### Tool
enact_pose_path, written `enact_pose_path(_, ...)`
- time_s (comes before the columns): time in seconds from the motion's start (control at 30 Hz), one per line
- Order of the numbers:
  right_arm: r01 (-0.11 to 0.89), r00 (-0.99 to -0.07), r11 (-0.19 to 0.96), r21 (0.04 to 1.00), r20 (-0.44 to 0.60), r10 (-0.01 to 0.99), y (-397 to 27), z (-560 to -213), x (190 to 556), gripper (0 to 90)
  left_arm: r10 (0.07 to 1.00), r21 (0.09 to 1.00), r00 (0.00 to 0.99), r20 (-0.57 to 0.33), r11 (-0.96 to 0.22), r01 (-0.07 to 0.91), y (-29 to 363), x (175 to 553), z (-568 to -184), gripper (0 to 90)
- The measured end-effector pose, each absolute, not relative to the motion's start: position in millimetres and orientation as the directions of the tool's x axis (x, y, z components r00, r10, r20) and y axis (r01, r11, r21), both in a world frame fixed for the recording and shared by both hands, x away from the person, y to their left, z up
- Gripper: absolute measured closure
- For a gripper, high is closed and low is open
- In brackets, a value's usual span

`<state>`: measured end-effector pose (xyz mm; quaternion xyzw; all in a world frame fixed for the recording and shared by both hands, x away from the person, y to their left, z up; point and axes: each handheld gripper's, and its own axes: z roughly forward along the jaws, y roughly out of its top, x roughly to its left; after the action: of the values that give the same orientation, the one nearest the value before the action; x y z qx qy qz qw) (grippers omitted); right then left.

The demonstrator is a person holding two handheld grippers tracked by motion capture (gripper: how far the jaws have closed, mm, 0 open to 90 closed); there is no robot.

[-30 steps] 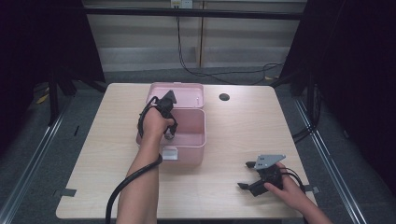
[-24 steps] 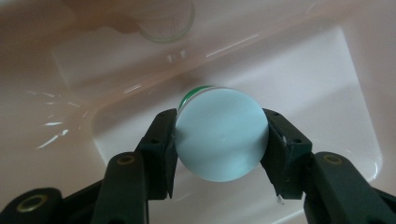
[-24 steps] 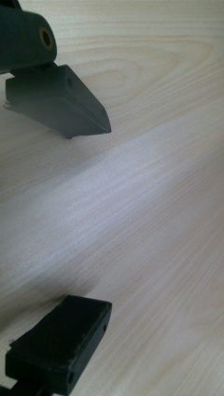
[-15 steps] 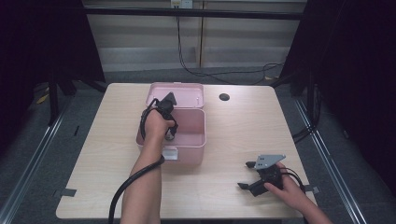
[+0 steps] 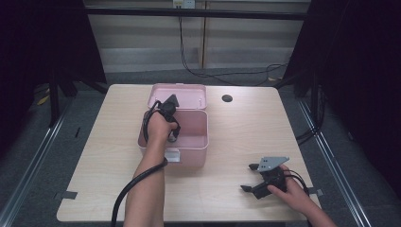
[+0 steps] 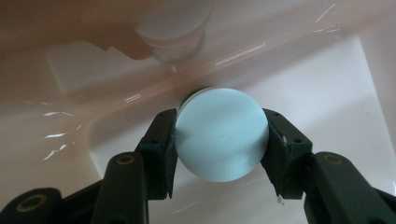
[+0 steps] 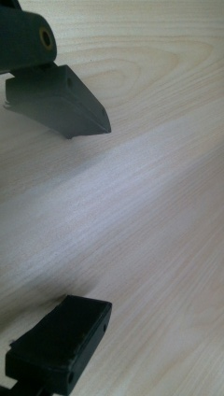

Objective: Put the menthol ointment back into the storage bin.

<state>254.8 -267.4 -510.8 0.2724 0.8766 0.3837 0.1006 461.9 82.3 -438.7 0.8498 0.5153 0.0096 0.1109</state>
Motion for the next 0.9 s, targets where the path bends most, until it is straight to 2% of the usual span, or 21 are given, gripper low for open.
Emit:
enact_pose_path(0.37, 0.402, -0.830, 0.557, 0.727, 0.032, 0.556, -267, -511, 255, 12.2, 0.879, 0.218, 0.468, -0.096, -0.440, 0.871, 80, 462, -439, 49.2)
enact_pose_path(0.9, 0.401, -0.831, 0.559, 0.726, 0.031, 0.556, -267, -511, 255, 12.2, 0.890, 0.208, 0.439, -0.125, -0.409, 0.889, 83, 457, -428, 38.4)
